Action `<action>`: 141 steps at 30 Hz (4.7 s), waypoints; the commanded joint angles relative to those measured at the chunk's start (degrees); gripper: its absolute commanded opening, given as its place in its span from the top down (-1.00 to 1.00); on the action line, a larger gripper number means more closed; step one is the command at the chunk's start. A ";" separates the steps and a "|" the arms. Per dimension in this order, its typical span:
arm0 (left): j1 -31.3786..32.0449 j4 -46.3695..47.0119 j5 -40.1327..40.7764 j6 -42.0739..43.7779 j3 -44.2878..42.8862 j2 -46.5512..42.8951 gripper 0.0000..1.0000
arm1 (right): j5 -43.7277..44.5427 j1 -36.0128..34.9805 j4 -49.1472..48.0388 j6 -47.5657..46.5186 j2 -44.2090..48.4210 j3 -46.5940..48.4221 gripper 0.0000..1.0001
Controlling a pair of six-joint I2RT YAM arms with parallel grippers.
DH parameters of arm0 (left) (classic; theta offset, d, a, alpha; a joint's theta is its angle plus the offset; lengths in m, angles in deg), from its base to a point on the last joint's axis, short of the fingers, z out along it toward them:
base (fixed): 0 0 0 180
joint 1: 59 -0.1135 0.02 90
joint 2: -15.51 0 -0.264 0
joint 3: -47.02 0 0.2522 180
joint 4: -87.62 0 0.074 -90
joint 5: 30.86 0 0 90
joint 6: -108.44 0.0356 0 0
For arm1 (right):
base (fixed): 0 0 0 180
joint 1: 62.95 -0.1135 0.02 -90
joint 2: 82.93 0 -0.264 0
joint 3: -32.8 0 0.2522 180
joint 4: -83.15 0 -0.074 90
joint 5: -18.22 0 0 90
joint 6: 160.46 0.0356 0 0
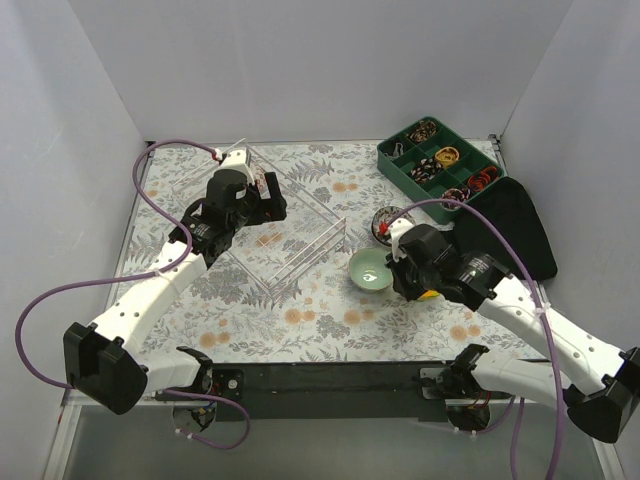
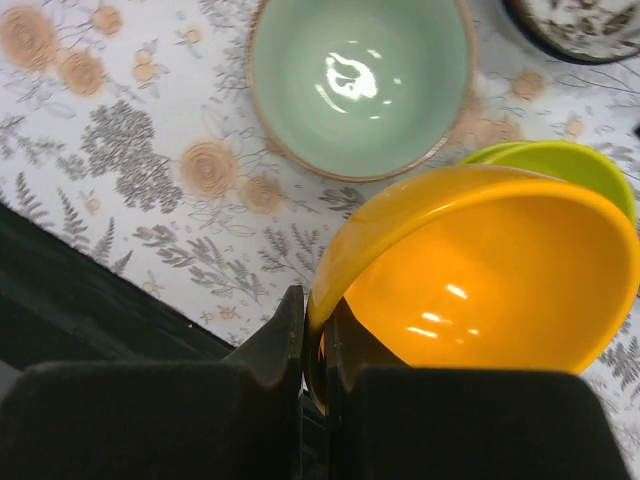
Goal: Unload the bowls from the dish rack
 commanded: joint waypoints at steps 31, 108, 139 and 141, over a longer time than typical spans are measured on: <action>-0.04 -0.85 -0.18 2.83 -0.14 0.25 -0.97 | -6.83 21.71 -9.44 -0.32 -4.64 -3.84 -0.11; -23.16 21.55 -3.78 -41.82 -12.54 46.22 -0.90 | -21.15 21.71 -16.20 -11.04 4.68 -3.04 -0.68; -23.16 19.54 -0.79 -17.14 -8.41 27.59 0.37 | -25.28 21.71 -17.25 -9.90 5.91 -1.99 -0.66; -23.16 19.36 -1.58 -12.85 -8.41 26.19 0.39 | -25.81 21.71 -17.78 -9.55 5.65 -1.73 -0.65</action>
